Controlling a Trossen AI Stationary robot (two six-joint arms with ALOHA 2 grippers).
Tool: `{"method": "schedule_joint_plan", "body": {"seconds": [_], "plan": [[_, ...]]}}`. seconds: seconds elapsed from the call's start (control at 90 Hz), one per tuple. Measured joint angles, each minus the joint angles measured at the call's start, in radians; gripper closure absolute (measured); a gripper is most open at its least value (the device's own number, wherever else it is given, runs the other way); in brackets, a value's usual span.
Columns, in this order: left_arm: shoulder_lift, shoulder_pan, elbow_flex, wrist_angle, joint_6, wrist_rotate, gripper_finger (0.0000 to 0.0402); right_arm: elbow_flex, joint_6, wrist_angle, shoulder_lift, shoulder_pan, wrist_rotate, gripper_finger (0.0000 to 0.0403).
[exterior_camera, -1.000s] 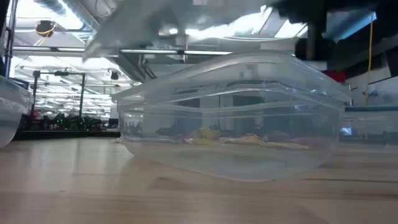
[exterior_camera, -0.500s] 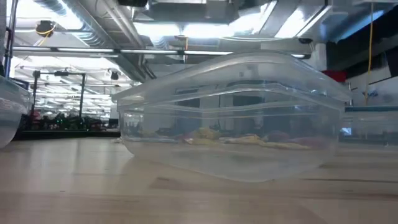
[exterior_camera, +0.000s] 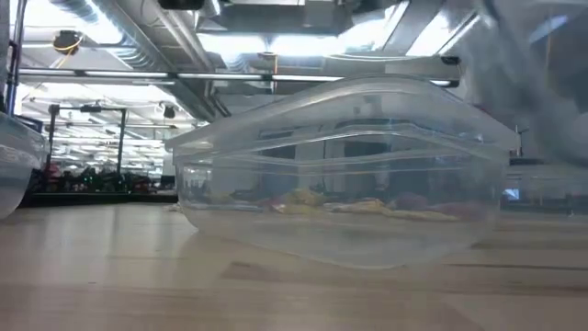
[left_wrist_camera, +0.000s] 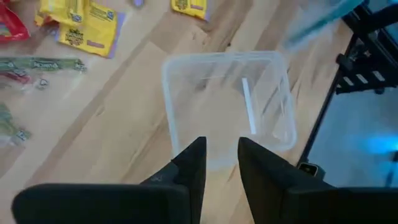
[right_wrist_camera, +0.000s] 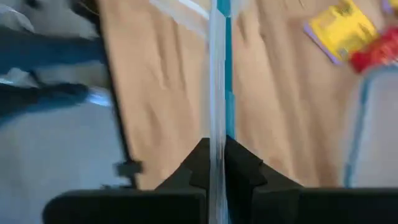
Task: Sort candy
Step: Open the rectangular transparent bin
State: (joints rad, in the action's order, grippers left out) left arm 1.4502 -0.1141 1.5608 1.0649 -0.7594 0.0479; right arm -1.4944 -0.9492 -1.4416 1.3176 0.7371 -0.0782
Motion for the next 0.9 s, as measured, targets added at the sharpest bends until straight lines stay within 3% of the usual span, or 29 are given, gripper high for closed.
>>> {"method": "schedule_joint_plan", "body": {"seconds": [0.267,0.433,0.633,0.9], "plan": [[0.000,0.000,0.000,-0.003,-0.001,0.034,0.0325,0.000,-0.137,-0.121,0.144,0.134,-0.230,0.0398],[0.000,0.000,0.000,-0.003,0.000,0.083,0.0325,0.000,-0.194,-0.125,0.265,0.200,-0.242,0.0400],[0.000,-0.001,0.000,-0.004,0.000,0.116,0.0325,0.000,-0.203,-0.121,0.382,0.198,-0.244,0.0402],[0.000,-0.001,0.000,-0.005,0.007,0.117,0.0324,0.000,-0.120,-0.129,0.365,0.168,-0.357,0.0402]]}}
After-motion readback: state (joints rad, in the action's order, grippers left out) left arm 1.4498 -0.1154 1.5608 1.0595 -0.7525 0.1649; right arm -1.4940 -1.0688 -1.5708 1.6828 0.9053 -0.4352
